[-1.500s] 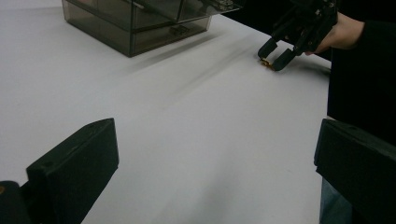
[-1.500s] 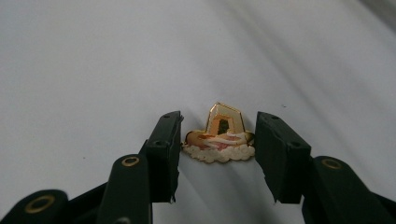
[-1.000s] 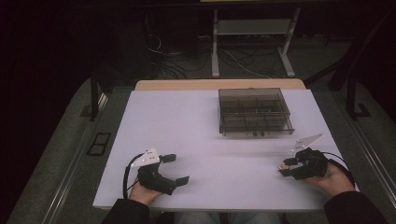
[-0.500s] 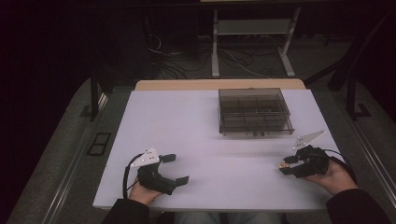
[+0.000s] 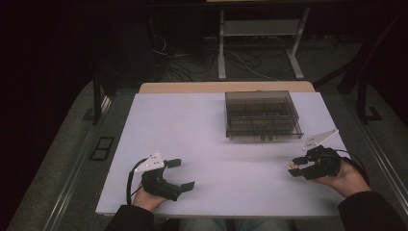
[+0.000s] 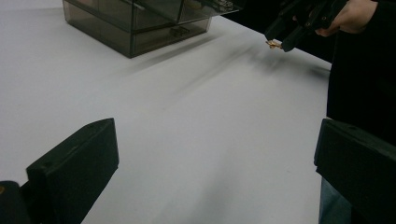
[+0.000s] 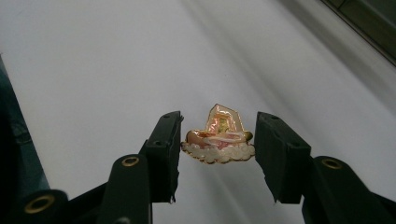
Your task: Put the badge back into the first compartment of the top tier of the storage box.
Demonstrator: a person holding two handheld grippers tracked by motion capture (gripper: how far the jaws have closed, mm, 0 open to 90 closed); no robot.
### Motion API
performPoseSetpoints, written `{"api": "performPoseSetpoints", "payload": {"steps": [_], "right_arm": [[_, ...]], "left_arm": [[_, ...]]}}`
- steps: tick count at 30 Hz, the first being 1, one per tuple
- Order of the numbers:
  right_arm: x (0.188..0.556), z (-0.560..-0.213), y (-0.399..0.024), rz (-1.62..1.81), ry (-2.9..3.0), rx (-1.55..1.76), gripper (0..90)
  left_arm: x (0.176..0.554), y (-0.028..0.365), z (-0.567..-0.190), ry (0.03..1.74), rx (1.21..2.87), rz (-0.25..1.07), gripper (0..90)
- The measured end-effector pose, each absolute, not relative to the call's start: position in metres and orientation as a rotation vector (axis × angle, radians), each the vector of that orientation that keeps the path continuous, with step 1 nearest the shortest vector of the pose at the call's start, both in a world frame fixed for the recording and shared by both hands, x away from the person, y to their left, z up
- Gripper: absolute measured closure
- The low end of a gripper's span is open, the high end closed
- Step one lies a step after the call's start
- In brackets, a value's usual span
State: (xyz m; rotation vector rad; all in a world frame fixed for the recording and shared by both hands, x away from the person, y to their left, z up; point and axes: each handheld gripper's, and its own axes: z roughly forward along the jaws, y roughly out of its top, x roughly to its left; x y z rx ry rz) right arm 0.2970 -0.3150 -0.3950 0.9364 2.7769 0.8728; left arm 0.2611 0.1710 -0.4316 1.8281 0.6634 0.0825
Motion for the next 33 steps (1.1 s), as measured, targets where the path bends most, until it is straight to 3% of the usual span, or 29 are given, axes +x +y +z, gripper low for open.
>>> {"api": "performPoseSetpoints", "payload": {"steps": [33], "right_arm": [[0.307,-0.350,-0.311,1.004,2.726,0.912,51.0]], "left_arm": [[0.262,0.171,-0.431,0.662,1.821,0.094,0.0]]}}
